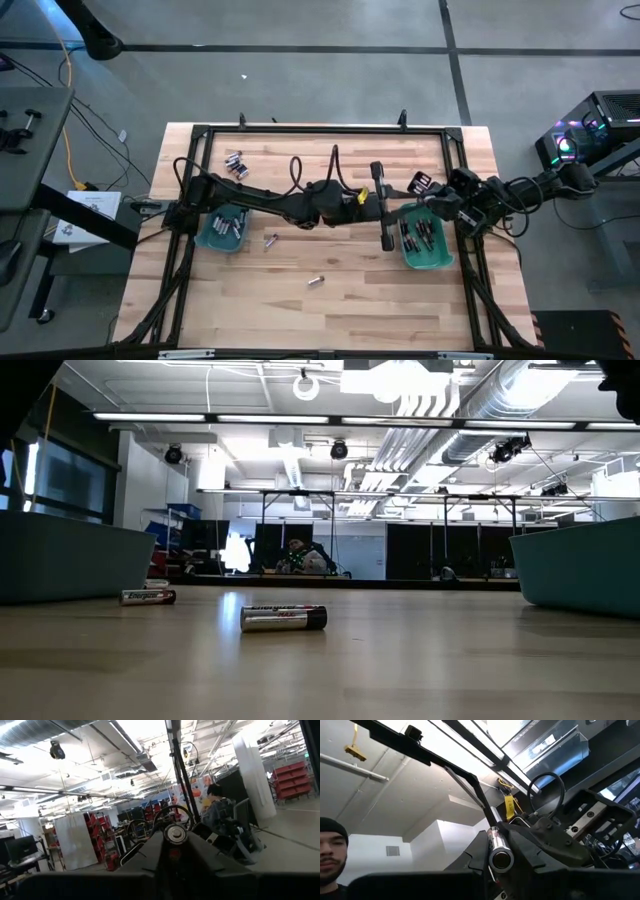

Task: Sort batteries
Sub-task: Put the silver battery into the blue bin

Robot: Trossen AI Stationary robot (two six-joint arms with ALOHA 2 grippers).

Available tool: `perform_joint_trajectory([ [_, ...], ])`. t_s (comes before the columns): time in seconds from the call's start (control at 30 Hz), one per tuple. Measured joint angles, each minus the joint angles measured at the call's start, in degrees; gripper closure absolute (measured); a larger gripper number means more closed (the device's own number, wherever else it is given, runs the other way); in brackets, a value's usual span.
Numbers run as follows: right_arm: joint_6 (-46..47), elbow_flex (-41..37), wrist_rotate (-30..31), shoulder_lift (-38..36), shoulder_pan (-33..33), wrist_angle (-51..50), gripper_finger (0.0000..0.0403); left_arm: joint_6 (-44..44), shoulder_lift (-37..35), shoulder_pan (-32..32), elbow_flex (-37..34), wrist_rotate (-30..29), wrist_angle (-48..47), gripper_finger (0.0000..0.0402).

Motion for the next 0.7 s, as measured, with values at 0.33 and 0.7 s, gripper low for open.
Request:
perform_joint_trajectory([
  [0.33, 2.2, 0.0, 2.9, -0.1, 0.0, -0.5, 0.0346, -5.5, 0.0, -0.2, 4.2, -1.0, -6.9, 0.037],
  [0.7, -0.7, 0.0, 7.7, -1.0, -0.2, -1.7, 0.0174, -8.1, -1.6, -4.0, 17.7, -6.5, -40.9, 0.0371],
])
